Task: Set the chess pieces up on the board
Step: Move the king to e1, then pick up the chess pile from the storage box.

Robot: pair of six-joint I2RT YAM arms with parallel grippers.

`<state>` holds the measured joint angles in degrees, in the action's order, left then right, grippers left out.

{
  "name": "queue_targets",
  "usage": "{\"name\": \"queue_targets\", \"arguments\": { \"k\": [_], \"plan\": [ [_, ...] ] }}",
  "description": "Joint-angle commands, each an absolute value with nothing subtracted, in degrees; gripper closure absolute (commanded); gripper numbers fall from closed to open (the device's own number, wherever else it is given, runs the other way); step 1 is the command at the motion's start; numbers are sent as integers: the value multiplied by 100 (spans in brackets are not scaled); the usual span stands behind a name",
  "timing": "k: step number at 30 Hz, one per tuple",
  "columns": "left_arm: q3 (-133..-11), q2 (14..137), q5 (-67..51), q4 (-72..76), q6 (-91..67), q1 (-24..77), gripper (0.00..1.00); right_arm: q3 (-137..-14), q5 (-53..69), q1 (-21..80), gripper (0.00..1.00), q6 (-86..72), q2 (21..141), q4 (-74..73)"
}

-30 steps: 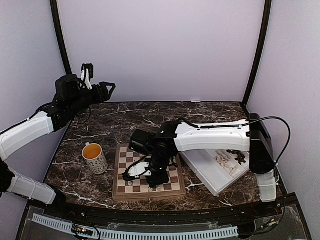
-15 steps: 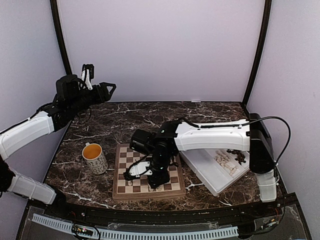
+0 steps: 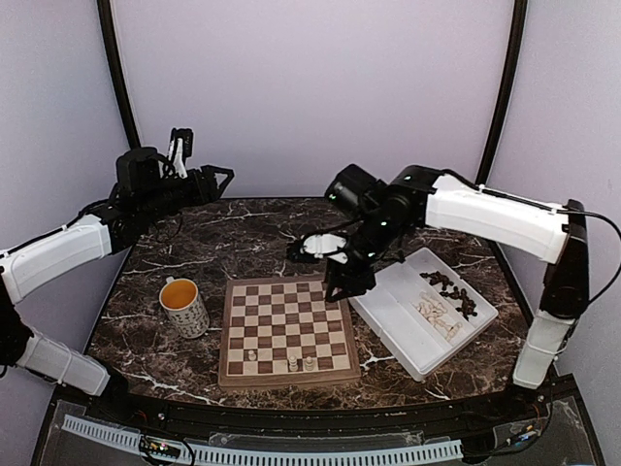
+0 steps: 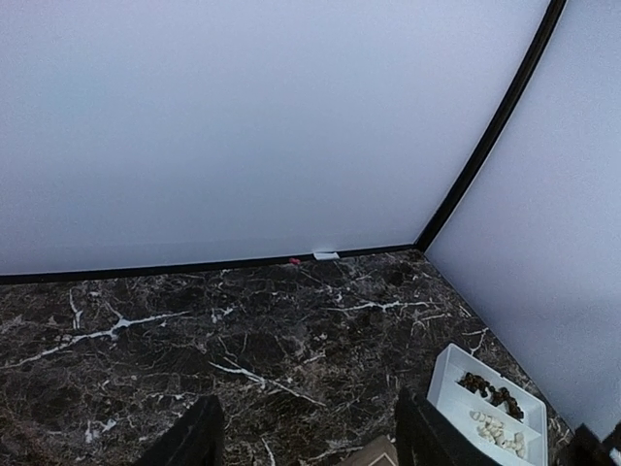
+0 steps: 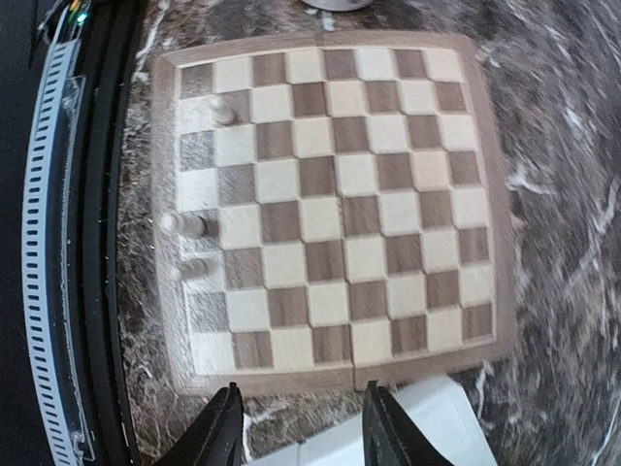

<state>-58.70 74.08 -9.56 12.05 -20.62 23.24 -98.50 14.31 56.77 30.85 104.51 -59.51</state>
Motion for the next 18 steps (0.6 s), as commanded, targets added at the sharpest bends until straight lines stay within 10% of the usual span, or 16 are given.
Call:
{"name": "queue_targets", "arguments": {
  "k": [1,18],
  "plan": [
    [-5968,7546,-1667,1437,-1995,2298,40,-8706,1422,4588,59,2853,9583,-5359],
    [-6603,8234,-2463,734,-1378,3480,47,-5143,963,1993,80,3373,8090,-3837]
  ]
}}
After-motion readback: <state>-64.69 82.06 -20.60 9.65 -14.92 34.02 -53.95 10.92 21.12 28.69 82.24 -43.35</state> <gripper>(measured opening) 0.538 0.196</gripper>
